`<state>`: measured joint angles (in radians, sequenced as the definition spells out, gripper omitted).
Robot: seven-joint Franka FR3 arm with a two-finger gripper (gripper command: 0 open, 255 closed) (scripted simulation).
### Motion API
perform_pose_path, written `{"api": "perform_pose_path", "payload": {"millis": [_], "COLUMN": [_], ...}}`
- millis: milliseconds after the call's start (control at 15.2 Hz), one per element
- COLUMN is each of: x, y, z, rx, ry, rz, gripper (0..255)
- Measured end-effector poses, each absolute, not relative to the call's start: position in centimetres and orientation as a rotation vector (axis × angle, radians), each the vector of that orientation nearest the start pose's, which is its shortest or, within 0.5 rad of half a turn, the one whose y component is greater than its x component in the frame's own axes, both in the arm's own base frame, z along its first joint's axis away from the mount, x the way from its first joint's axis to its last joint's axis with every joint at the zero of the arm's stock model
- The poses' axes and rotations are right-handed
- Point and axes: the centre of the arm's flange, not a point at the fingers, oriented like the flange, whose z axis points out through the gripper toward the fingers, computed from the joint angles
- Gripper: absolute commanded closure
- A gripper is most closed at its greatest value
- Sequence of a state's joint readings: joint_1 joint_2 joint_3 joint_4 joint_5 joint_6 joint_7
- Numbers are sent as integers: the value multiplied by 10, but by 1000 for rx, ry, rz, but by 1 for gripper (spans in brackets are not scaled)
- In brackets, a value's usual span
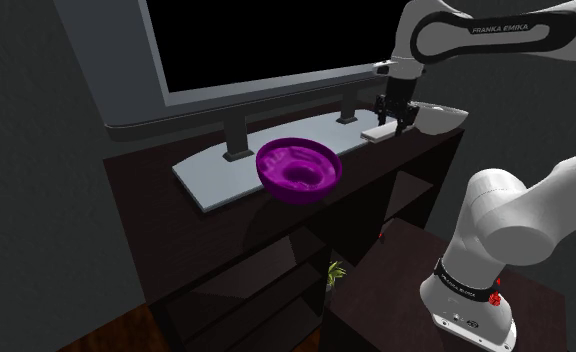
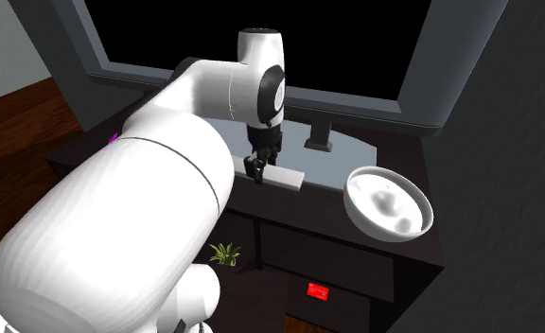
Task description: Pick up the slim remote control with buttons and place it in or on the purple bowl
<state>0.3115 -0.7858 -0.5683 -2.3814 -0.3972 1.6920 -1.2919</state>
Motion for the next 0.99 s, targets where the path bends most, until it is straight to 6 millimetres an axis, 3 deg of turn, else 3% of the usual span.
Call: {"api": "perform_pose_path", "payload": {"millis": [990], "x": [324], "y": [-162], "z": [616], "rx": [-2586], "ry": [-1811], "rz": [-20], "gripper": [255]}}
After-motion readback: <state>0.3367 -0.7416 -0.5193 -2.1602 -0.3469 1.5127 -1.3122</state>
